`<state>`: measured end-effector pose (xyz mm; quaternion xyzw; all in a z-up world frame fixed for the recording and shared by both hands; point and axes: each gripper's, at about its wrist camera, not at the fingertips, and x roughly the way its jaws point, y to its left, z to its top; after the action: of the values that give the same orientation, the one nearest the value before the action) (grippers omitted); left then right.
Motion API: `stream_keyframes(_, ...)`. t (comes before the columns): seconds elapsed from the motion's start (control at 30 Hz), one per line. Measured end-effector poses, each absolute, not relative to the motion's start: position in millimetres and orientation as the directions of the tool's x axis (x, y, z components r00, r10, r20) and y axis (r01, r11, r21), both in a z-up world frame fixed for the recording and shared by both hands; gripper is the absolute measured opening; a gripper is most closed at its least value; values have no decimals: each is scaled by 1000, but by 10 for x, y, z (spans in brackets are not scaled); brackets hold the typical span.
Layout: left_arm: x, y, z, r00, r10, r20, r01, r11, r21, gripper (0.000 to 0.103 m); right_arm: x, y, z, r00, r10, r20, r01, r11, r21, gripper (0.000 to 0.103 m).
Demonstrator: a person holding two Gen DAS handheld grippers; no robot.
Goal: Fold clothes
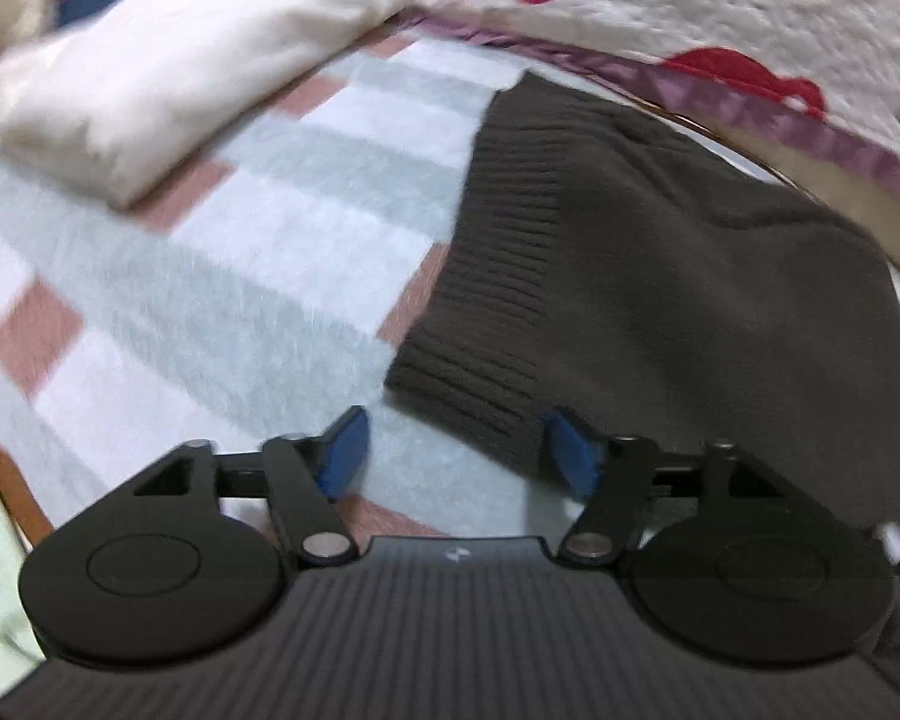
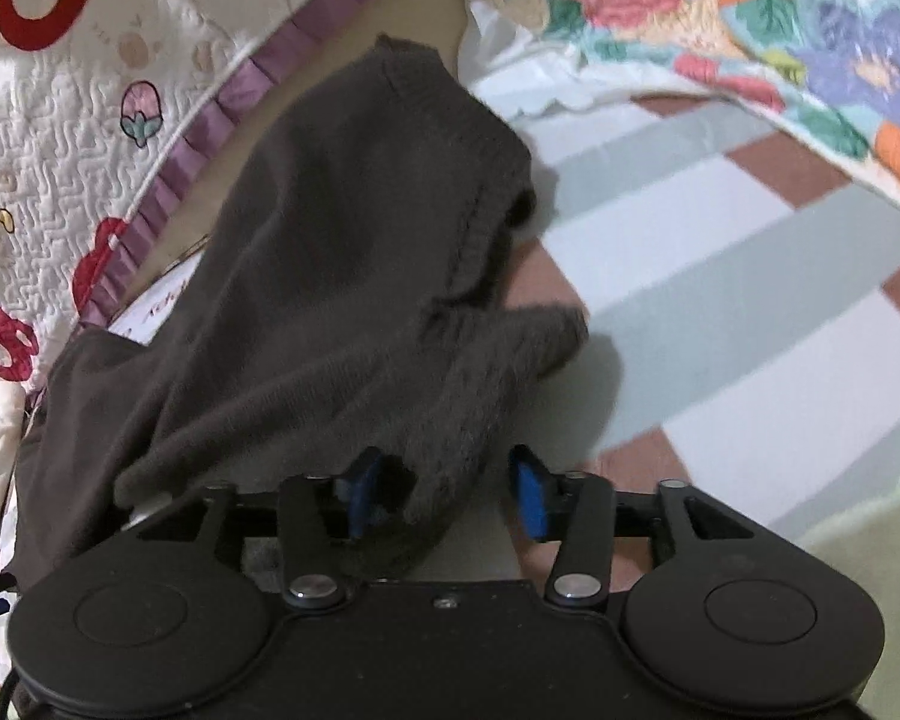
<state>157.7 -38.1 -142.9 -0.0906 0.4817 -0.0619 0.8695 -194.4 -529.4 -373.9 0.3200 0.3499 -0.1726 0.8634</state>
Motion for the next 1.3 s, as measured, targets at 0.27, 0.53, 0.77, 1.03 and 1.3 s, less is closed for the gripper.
stream_keyframes(0.27,1624,-665,-1434,537,-133,-833,4,988,-156,7,-1945,-5206,-3750,731,-41,-681,479,742,470,59)
stream_keyframes(0.53,1701,-1182,-753,786,-27,-617,167,971,170,4,-1963,-5114,-3743,803,41,-595,342,785,516,12)
stream_keyframes(0.77,1850,-1624,221,919,-57,-390,178,943,283,4,-2096,-4906,-2946,883,-105,-458,273,908,317,11)
stream_keyframes(1.03,2284,-1677,786,932,-86,-352,169,963,211,4,-2365,-5571,-2547,898,-304,-318,391,882,263,9)
stream_keyframes(1.3,2309,-1766,-552,753,-112,-649,270,951,150,44,-2205,-6132,-3422,748,-299,-592,584,722,372,14)
